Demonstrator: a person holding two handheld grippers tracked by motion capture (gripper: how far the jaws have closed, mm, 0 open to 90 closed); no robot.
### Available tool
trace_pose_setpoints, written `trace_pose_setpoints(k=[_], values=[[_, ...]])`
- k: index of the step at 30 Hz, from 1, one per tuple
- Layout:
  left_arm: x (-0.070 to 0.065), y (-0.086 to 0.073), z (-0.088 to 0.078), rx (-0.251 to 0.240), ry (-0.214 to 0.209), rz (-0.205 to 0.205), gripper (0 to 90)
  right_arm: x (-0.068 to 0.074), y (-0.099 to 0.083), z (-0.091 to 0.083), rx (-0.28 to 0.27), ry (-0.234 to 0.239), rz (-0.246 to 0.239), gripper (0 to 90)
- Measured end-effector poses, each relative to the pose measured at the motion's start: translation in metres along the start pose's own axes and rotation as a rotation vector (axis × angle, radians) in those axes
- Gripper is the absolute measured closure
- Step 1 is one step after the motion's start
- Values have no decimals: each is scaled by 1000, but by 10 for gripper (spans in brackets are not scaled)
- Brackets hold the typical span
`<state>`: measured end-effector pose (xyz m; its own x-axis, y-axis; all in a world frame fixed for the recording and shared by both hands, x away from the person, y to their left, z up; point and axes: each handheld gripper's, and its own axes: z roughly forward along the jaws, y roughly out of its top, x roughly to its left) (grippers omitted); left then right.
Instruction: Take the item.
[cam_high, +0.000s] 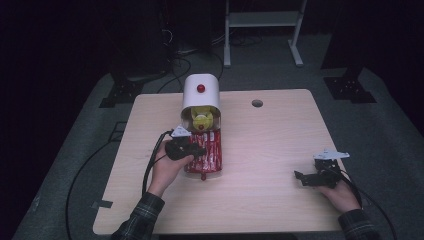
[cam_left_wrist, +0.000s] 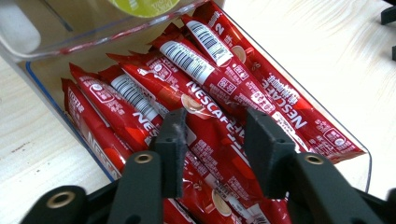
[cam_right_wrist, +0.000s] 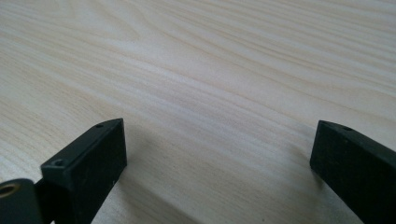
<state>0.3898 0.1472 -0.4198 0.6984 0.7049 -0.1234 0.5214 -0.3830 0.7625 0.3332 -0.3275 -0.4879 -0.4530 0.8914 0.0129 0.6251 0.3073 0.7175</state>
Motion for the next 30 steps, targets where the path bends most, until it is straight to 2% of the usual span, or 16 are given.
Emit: trace_pose_setpoints(k=[5, 12, 14, 21, 30], values=[[0, 0, -1, 16, -6, -9, 699, 0, 0, 0, 0, 0, 0, 30], [0, 0, -3, 34, -18, -45, 812, 0, 0, 0, 0, 0, 0, 30], [0, 0, -4, 35, -14, -56, 825, 0, 0, 0, 0, 0, 0, 30], [-2, 0, -5, 25, -2, -50, 857, 0, 0, 0, 0, 0, -1, 30], [-1, 0, -7, 14, -12, -65, 886, 0, 0, 0, 0, 0, -1, 30]])
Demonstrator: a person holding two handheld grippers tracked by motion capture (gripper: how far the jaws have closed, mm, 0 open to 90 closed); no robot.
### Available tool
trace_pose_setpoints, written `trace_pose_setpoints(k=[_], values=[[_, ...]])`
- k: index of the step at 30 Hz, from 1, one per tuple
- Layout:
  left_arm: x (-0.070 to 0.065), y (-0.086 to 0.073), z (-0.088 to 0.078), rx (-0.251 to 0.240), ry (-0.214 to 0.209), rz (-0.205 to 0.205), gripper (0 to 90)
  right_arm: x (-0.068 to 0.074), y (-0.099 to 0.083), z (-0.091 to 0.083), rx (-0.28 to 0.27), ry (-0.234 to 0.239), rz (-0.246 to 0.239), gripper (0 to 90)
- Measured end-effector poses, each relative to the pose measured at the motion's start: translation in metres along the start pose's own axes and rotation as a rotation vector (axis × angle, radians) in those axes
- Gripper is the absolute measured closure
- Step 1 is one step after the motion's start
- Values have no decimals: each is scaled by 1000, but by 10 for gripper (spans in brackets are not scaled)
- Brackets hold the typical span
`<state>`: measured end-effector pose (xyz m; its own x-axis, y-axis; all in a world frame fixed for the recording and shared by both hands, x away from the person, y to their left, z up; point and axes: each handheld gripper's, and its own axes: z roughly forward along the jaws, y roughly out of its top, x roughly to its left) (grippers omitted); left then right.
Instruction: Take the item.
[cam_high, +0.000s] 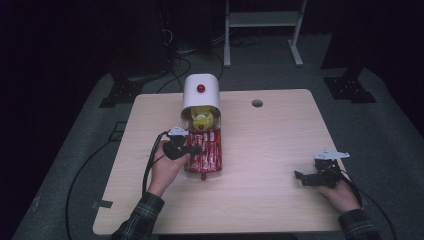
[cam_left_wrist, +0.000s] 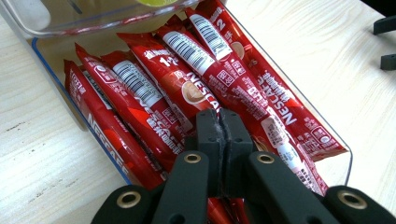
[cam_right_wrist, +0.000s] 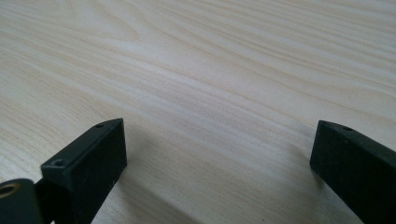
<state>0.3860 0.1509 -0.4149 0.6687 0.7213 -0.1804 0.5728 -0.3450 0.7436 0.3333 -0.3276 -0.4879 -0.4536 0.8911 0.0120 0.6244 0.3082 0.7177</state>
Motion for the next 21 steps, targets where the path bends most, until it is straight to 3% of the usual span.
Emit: trace_pose_setpoints(k=[21], values=[[4, -1, -13, -17, -51, -22, 890, 0, 0, 0, 1, 0, 1, 30]])
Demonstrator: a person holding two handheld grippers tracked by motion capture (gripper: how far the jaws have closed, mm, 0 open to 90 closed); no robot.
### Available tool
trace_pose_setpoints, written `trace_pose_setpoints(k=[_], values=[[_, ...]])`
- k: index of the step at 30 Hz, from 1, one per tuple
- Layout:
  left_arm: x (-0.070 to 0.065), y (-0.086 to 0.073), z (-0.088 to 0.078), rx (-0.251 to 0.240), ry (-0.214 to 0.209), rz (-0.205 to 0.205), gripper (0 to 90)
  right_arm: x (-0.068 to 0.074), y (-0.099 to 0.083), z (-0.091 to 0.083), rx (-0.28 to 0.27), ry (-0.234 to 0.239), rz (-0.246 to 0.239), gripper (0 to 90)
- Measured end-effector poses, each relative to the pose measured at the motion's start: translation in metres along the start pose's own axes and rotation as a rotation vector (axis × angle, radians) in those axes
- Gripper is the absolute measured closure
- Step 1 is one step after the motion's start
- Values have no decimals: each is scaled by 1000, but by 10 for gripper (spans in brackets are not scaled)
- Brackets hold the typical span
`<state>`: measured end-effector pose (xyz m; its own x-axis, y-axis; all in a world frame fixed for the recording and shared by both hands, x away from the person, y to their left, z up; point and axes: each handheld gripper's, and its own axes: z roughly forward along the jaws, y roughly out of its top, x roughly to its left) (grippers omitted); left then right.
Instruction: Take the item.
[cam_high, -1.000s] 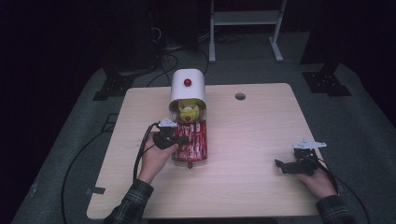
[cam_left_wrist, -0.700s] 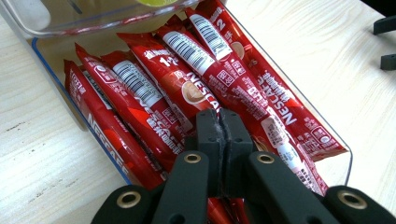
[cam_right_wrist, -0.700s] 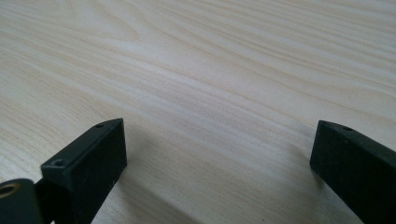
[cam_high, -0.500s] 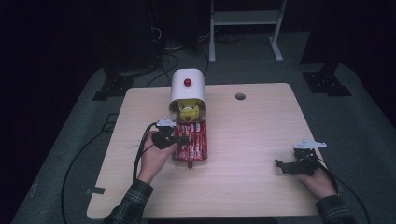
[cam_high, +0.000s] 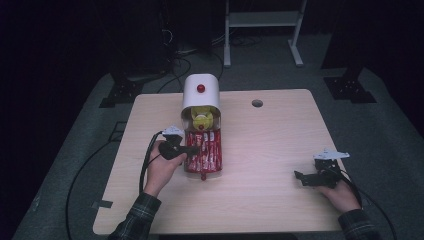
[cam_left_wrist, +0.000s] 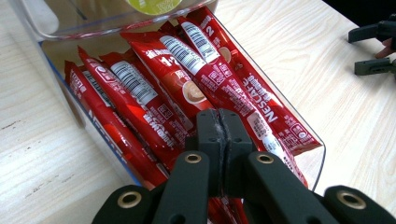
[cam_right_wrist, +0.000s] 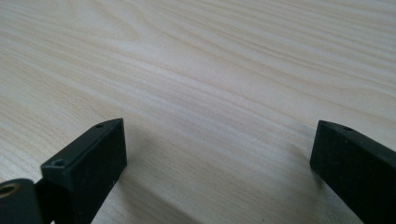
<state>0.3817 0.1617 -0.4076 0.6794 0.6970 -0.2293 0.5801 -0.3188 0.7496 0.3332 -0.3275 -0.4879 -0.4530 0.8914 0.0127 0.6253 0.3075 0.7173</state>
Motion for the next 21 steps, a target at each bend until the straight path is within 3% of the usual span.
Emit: trace_pose_setpoints(k=[21], values=[[4, -5, -15, -12, -16, -24, 890, 0, 0, 0, 1, 0, 0, 30]])
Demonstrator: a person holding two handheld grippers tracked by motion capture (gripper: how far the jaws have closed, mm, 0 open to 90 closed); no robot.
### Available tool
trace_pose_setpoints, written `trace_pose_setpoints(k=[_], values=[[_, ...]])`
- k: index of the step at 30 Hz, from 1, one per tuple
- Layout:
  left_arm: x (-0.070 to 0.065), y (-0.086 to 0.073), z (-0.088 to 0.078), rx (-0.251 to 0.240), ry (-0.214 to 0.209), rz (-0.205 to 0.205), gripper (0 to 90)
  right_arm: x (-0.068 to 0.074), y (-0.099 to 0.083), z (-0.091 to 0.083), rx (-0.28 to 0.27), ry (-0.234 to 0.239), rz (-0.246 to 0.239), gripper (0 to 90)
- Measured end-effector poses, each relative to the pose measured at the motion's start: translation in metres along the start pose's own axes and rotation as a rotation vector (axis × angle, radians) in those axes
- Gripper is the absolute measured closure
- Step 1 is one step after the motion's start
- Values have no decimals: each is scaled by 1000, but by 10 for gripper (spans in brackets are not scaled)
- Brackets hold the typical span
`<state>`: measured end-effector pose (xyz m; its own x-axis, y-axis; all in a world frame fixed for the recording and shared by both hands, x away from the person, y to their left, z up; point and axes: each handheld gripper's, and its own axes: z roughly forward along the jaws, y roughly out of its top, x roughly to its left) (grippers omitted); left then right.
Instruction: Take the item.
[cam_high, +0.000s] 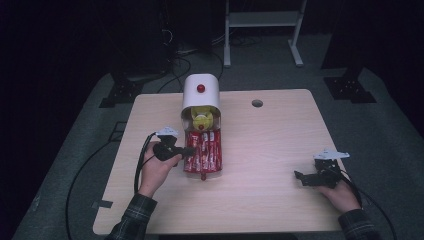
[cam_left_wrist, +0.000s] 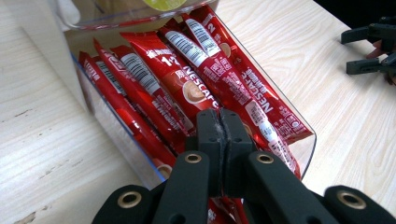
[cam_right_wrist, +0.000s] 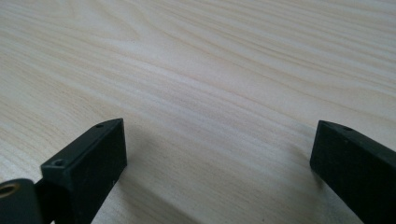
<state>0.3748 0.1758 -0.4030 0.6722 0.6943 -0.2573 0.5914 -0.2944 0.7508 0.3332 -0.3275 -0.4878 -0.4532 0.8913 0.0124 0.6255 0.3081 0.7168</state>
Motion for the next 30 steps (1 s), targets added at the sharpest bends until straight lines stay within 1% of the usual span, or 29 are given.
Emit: trace_pose_setpoints(k=[18, 30], values=[[9, -6, -14, -12, 22, -18, 890, 0, 0, 0, 0, 0, 0, 30], [15, -8, -24, -22, 42, -21, 890, 0, 0, 0, -1, 0, 0, 30]])
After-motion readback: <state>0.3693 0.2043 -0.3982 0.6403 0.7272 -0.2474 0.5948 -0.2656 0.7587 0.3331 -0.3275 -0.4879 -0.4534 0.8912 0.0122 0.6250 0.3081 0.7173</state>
